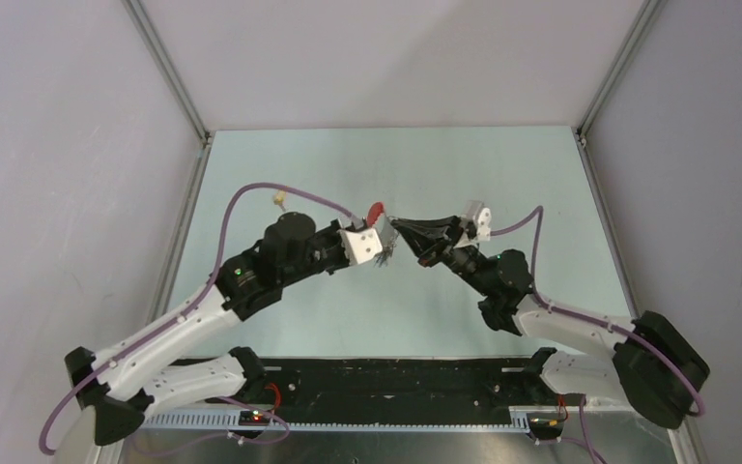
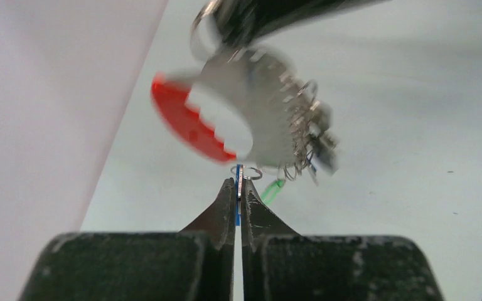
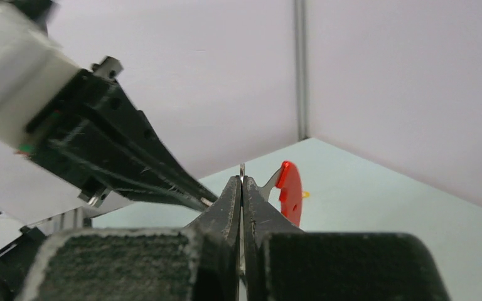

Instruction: Remove the keys from the keyring

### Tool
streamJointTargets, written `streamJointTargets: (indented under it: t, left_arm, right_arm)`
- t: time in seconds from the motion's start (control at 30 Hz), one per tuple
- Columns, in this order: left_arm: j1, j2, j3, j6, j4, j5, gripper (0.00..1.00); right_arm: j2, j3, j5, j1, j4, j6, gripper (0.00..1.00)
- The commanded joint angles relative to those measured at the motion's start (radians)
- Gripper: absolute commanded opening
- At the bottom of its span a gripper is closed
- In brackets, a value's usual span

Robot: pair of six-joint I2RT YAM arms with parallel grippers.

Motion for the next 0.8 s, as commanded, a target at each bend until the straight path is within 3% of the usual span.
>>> streamJointTargets:
  t: [0.0, 0.2, 0.37, 0.63, 0.77]
  left_arm:
    - [0.074, 0.090, 0.074, -0.129, 0.023, -0.149, 0.00]
    - [0.303, 0.263, 0.144, -0.335, 0.031, -0.117, 0.00]
    - [0.481, 0.454, 0.206, -0.497, 0.033, -0.007, 0.00]
    - [0.804, 0.767, 0.330, -0.700, 0.010, 0.160, 0.03]
    - [0.875, 0.875, 0.396, -0.742, -0.024, 0.213, 0.04]
  right_arm:
    - [-0.152, -0.053, 0.125, -0.042, -0.053, -0.005, 0.00]
    - [-0.352, -0.140, 0.126, -0.123, -0.209, -0.034, 0.00]
    - [-0.512, -0.142, 0.142, -0.161, -0.398, -0.096, 0.00]
    - [-0.650, -0.135, 0.122, -0.187, -0.567, -0.116, 0.00]
    - [-0.683, -0.132, 0.119, -0.190, -0.613, -0.117, 0.00]
